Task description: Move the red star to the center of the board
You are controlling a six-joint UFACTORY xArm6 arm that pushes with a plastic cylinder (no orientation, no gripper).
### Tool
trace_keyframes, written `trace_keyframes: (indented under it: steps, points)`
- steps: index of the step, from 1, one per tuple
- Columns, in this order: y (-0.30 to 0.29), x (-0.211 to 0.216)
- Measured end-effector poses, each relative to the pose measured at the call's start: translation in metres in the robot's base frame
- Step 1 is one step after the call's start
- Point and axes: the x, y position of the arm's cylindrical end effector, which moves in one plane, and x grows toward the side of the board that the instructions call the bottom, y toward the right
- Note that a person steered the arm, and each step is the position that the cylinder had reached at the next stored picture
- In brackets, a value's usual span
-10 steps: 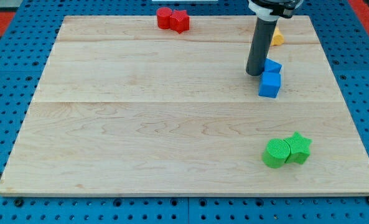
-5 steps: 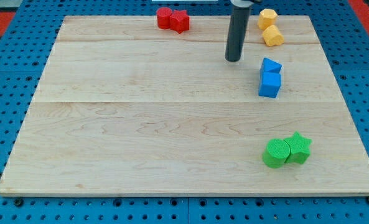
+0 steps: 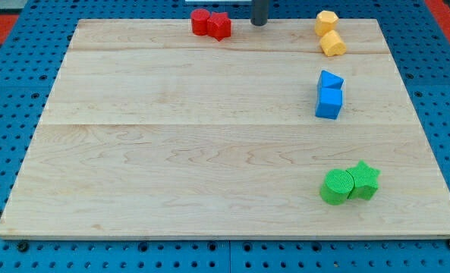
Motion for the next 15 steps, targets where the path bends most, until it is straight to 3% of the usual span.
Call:
trace_keyframes:
  steps: [2, 4, 5, 6, 7, 8, 9, 11, 13, 14, 15]
  points:
    - [-0.097, 0.002]
    - [-0.113, 0.002]
    - [-0.124, 0.025]
    - [-0.116, 0.085]
    - [-0.236, 0.094]
    - [-0.298, 0.01]
    - [-0.298, -0.001]
    - [-0.134, 0.01]
    - [-0.111, 0.075]
    - [-0.077, 0.166]
    - [-0.1, 0.194]
